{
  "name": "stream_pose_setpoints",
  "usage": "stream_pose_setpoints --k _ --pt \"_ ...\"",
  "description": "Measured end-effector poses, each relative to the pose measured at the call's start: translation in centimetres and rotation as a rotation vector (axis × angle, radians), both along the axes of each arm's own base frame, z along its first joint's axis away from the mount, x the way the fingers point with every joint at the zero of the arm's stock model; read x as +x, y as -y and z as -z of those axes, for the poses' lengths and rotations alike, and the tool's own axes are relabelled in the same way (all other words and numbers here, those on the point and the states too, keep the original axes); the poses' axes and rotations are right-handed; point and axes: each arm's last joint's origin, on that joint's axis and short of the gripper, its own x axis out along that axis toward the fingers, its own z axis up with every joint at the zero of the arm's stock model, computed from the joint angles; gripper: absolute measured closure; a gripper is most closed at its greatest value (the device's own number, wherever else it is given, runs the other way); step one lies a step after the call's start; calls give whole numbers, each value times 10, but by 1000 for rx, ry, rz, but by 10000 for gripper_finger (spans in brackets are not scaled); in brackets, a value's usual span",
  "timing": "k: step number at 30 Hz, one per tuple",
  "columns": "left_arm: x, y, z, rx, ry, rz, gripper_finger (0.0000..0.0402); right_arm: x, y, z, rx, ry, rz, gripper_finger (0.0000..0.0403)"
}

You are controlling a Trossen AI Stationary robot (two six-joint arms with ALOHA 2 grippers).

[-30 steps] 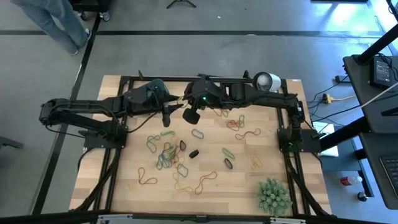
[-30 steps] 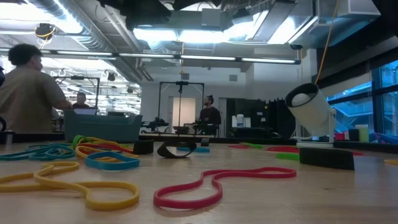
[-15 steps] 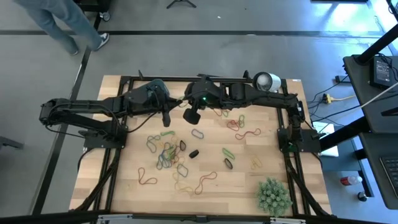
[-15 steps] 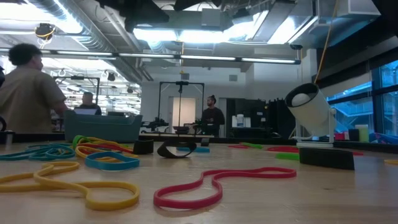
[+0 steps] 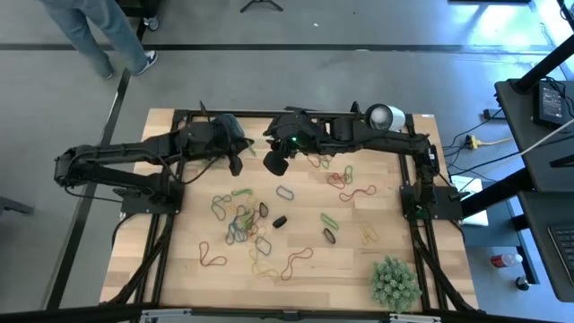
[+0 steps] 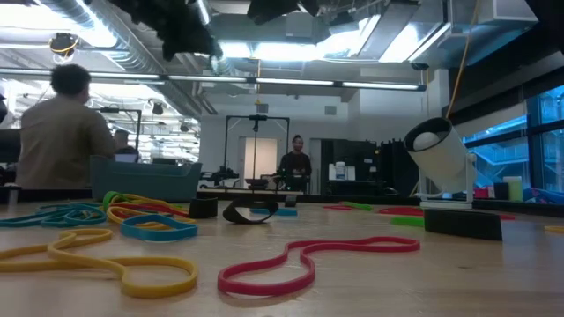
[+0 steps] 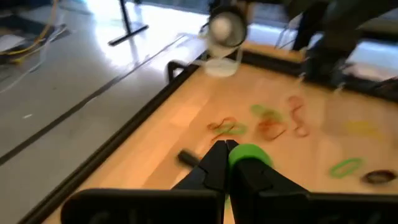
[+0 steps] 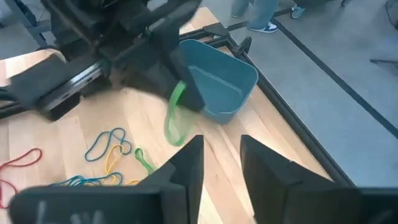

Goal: Pick and place rubber bands into bin
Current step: Put the green rubber band into the bin

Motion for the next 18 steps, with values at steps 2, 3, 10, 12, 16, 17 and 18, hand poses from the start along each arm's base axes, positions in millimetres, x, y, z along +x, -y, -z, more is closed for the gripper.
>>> stream_pose_setpoints --k 2,3,10,12,16,17,18 --pt "-9 -8 1 0 -33 -51 399 -2 0 2 15 -20 12 280" --pt "-14 -13 2 -4 -55 -88 399 -3 0 4 26 -35 21 278" --pt "-42 -47 23 -113 -277 -292 399 4 0 38 125 -181 127 282" --pt "-46 -56 31 -154 -339 -309 399 11 0 52 144 -221 142 288" --pt "-50 -74 45 -208 -449 -332 399 28 -2 86 223 -307 117 303" --pt "-51 -79 49 -220 -478 -340 399 33 -2 96 232 -328 115 309" --pt "-52 -83 53 -233 -505 -346 399 36 -2 103 241 -346 114 315"
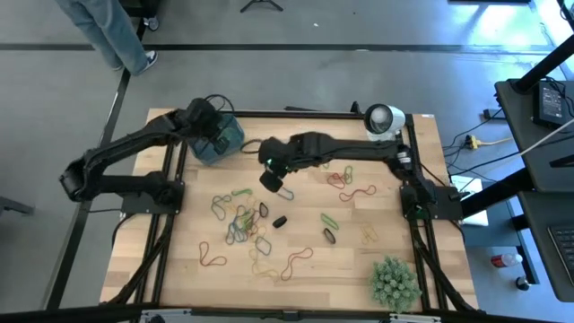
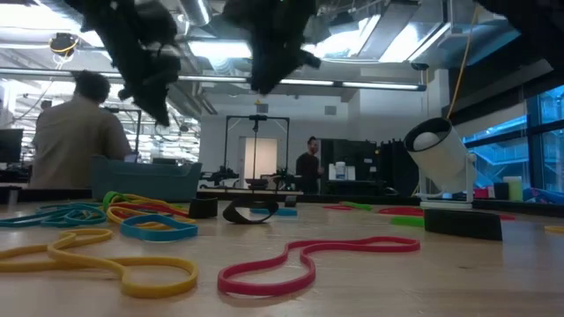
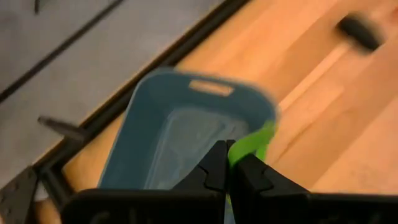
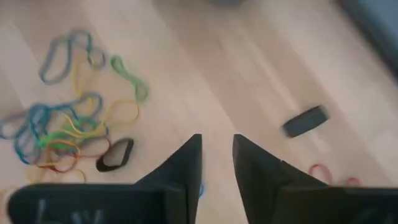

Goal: Pick and place rubber bands into bin
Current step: Put the green rubber band into the bin

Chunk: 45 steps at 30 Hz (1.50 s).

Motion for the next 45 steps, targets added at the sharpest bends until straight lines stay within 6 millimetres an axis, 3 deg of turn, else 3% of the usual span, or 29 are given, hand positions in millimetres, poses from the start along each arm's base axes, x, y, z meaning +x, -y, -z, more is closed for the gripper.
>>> stream_pose_setpoints --k 10,16,20,27,33,39,45 --pt "-2 -31 37 -144 -178 -4 400 25 -7 51 56 -46 14 394" --pt "-3 -41 52 -205 -222 0 400 28 -10 75 103 -62 -60 396" --pt "-2 -43 57 -220 -241 10 400 18 -11 96 168 -53 -91 399" --pt "0 -47 58 -201 -227 9 400 -25 -13 112 209 -10 -57 400" --pt "2 -48 61 -213 -221 -14 378 -78 -15 121 264 145 -34 399" --pt "4 -51 71 -271 -219 -74 320 -138 -17 110 312 320 -49 399" --pt "4 -52 73 -269 -219 -149 273 -189 -17 97 272 379 -105 399"
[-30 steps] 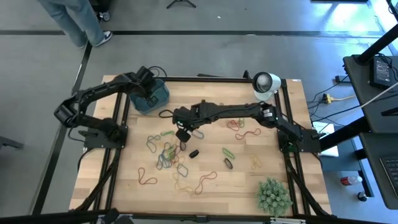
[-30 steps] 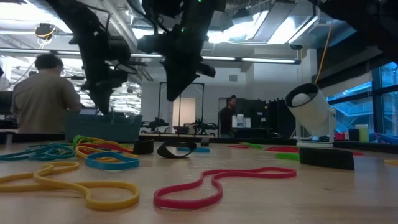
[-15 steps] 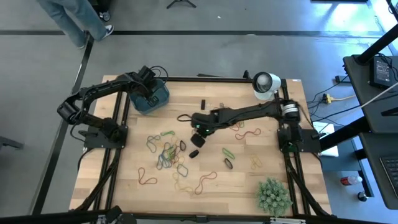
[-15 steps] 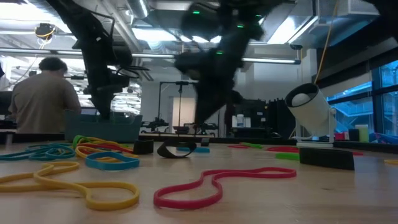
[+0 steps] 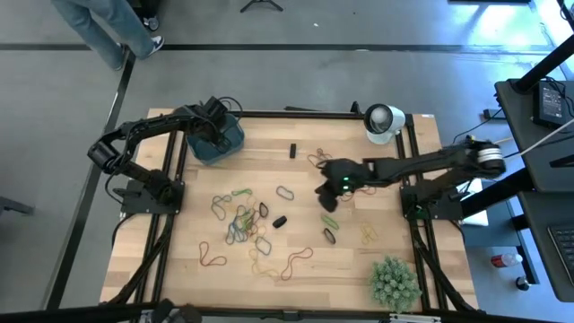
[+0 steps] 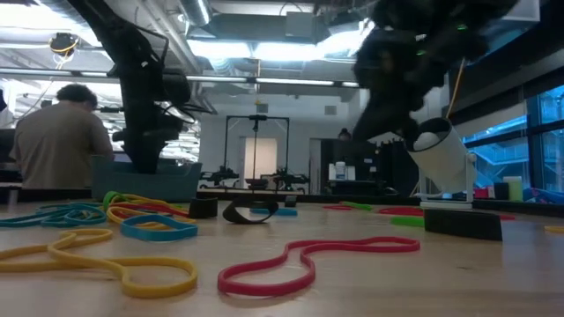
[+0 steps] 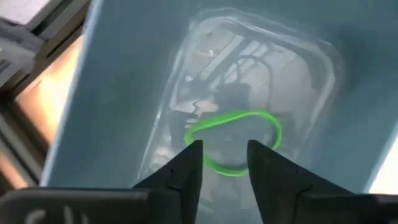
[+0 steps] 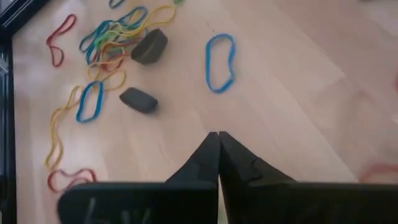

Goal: Pick and place rubber bands into bin
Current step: Put the green rubber band into the bin

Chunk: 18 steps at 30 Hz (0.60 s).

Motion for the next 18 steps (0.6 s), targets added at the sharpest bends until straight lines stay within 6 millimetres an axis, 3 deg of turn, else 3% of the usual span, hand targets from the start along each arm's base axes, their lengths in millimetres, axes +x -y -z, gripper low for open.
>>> stream_pose_setpoints --k 8,14,18 --pt "-1 8 -19 46 47 -59 261 -38 10 -9 -46 68 17 399" --pt "8 25 -58 115 171 -100 261 -42 14 -11 -107 79 -17 399" --pt "25 50 -78 149 319 -62 272 -42 19 -11 -175 76 -55 399"
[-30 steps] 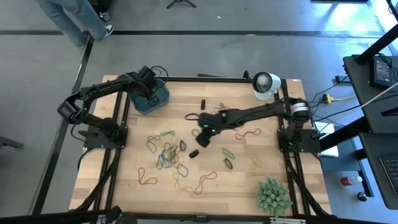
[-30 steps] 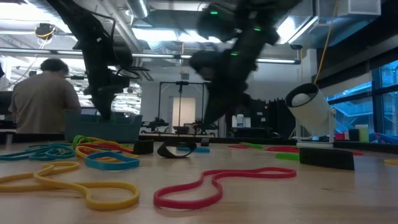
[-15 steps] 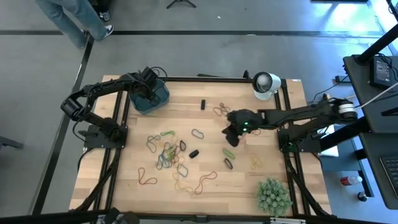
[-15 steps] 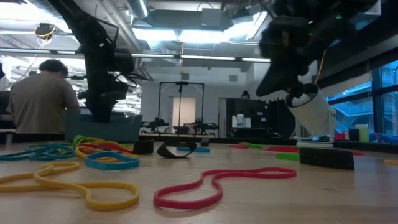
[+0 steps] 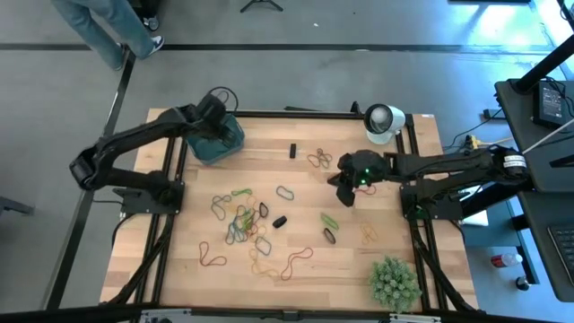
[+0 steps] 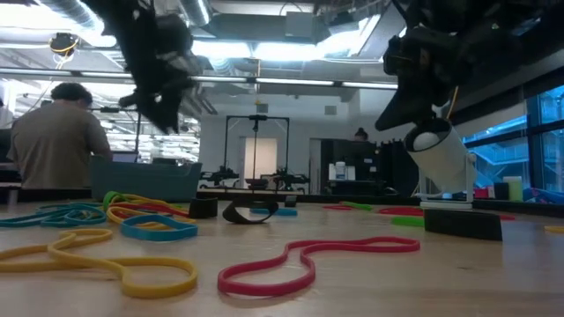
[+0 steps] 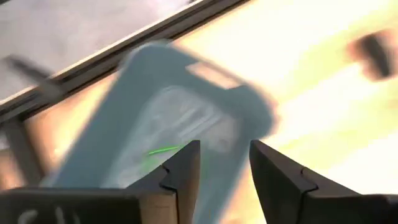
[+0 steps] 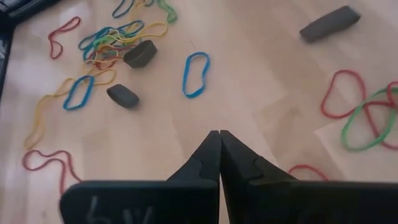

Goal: Pick and place rubber bands into bin
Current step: Put the green rubber band into the bin

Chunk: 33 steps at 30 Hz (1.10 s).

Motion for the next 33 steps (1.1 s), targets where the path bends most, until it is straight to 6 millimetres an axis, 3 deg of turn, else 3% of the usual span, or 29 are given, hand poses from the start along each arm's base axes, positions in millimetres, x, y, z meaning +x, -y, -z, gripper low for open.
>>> stream_pose_setpoints --k 5,10,17,24,33 --pt "31 42 -8 59 84 160 320 -1 8 0 -39 -3 4 399" --pt "52 82 -4 77 97 196 391 -2 15 0 -50 -4 27 399" --pt "68 123 9 -28 111 257 399 -3 23 -1 -52 2 65 399" --pt "84 130 37 -128 1 340 387 -3 25 -1 -78 -2 49 399" --pt "98 120 75 -229 -163 419 319 -3 25 -1 -78 -3 48 399"
